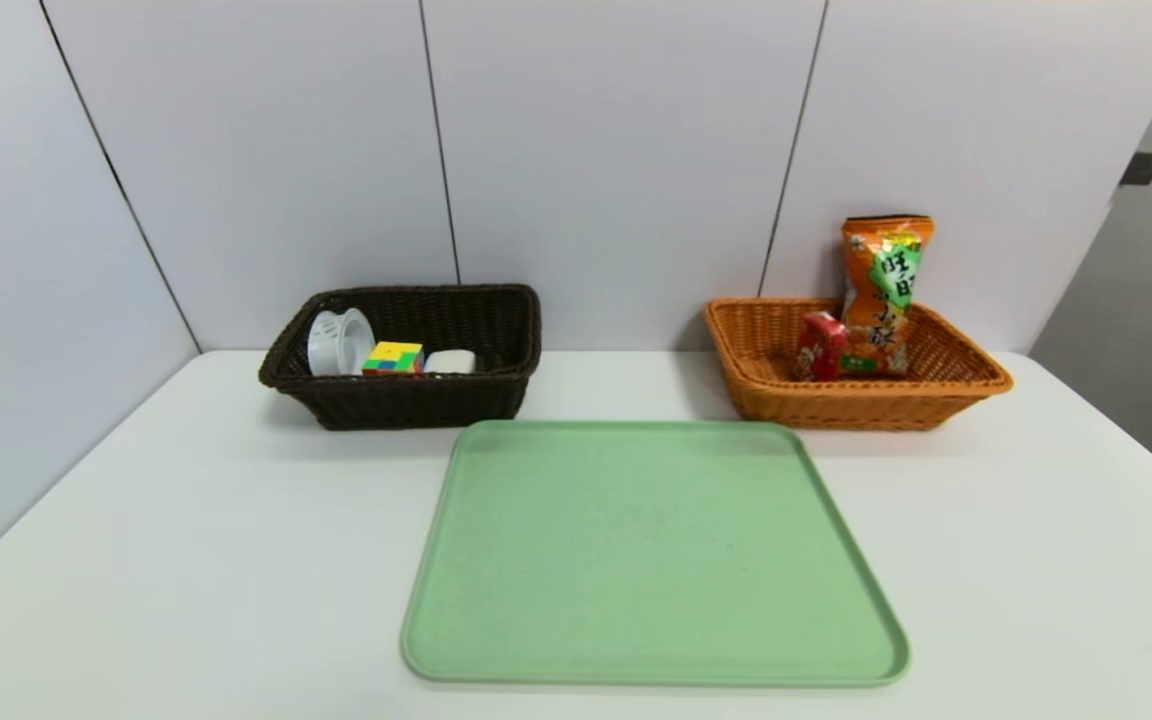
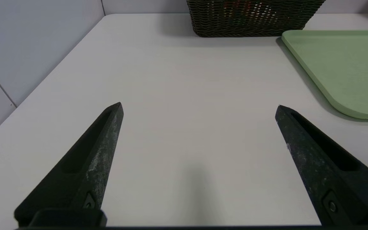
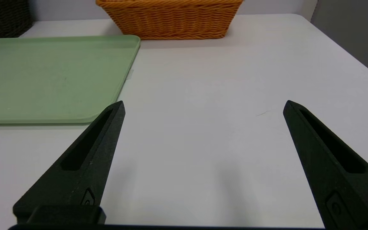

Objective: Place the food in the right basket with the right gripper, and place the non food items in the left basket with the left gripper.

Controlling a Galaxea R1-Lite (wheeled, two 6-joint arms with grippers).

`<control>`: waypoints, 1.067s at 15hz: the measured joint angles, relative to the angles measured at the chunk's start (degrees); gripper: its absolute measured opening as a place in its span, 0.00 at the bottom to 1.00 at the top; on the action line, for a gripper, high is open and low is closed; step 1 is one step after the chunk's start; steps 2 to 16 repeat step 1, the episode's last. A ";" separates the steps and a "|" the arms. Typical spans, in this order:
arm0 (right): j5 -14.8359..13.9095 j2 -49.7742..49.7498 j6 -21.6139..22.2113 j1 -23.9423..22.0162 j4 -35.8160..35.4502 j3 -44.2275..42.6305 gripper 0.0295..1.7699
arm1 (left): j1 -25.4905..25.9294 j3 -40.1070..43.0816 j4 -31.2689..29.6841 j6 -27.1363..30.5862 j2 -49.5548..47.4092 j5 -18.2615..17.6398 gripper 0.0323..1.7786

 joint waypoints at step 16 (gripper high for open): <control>0.02 -0.02 0.02 0.00 -0.24 0.00 0.97 | 0.00 0.00 -0.02 0.02 0.00 -0.02 0.95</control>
